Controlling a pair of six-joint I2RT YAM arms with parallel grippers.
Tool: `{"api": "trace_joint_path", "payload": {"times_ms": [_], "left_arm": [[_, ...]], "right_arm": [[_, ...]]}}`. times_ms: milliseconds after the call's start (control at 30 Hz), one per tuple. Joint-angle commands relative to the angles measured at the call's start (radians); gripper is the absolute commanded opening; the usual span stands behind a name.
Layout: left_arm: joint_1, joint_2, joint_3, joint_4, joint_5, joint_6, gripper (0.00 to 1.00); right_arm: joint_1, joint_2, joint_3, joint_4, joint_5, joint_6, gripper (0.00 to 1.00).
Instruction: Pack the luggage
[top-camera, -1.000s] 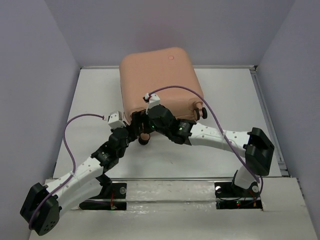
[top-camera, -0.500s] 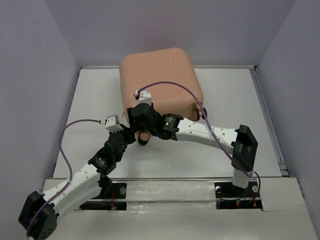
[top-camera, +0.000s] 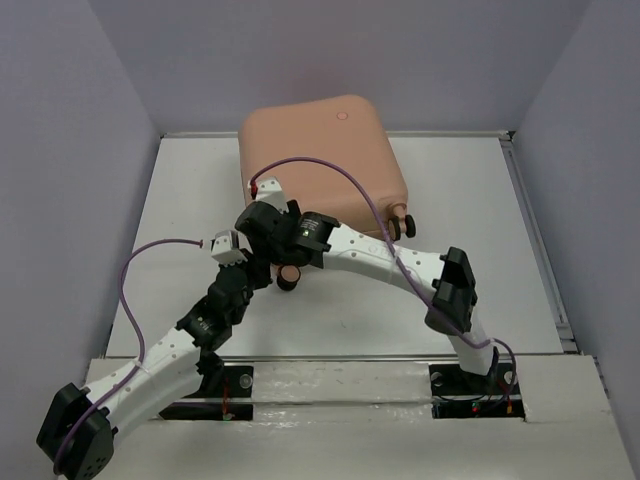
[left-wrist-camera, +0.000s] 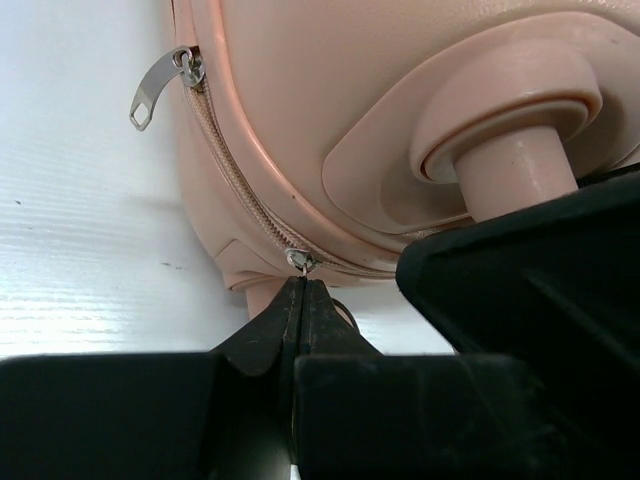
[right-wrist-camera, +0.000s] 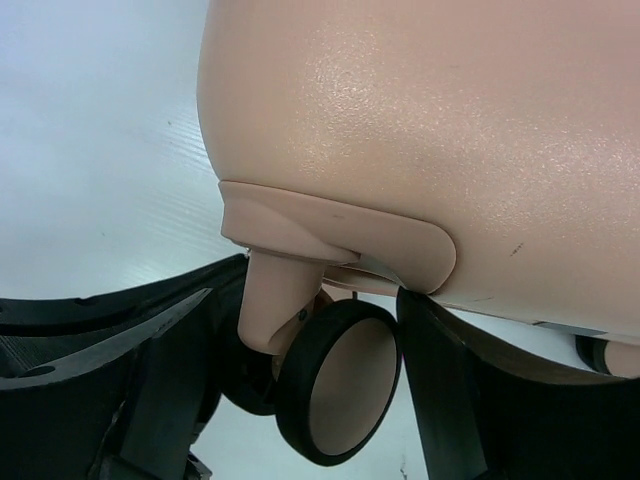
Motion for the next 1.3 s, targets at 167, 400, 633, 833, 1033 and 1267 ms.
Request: {"api": "trace_joint_path", "payload": {"times_ms": [167, 400, 633, 833, 1033, 1267], "left_arm": [[-0.006, -0.029, -0.012, 0.066, 0.008, 0.005, 0.06], [0.005, -0.018, -0.003, 0.035, -0.013, 0.013, 0.06], [0.062, 0.043, 0.043, -0.02, -0.01, 0.028, 0.06], [0.132, 0.094, 0.089, -0.052, -0.027, 0.044, 0.06], [0.183, 0.097, 0.14, -0.089, -0.141, 0.038, 0.06], [0.232, 0.117, 0.129, 0.1, 0.147, 0.033, 0.06]], "right_arm": [[-0.035, 0.122, 0.182, -0.276, 0.12, -0.168, 0.62], [-0.06, 0.059, 0.073, -0.287, 0.112, -0.18, 0.07], [-0.08, -0.162, -0.258, -0.216, 0.055, -0.189, 0.07], [-0.08, -0.309, -0.489, -0.192, 0.044, -0.153, 0.07], [-0.08, -0.406, -0.59, -0.189, 0.017, -0.142, 0.07], [-0.08, -0.507, -0.674, -0.135, -0.066, -0.158, 0.07]]}}
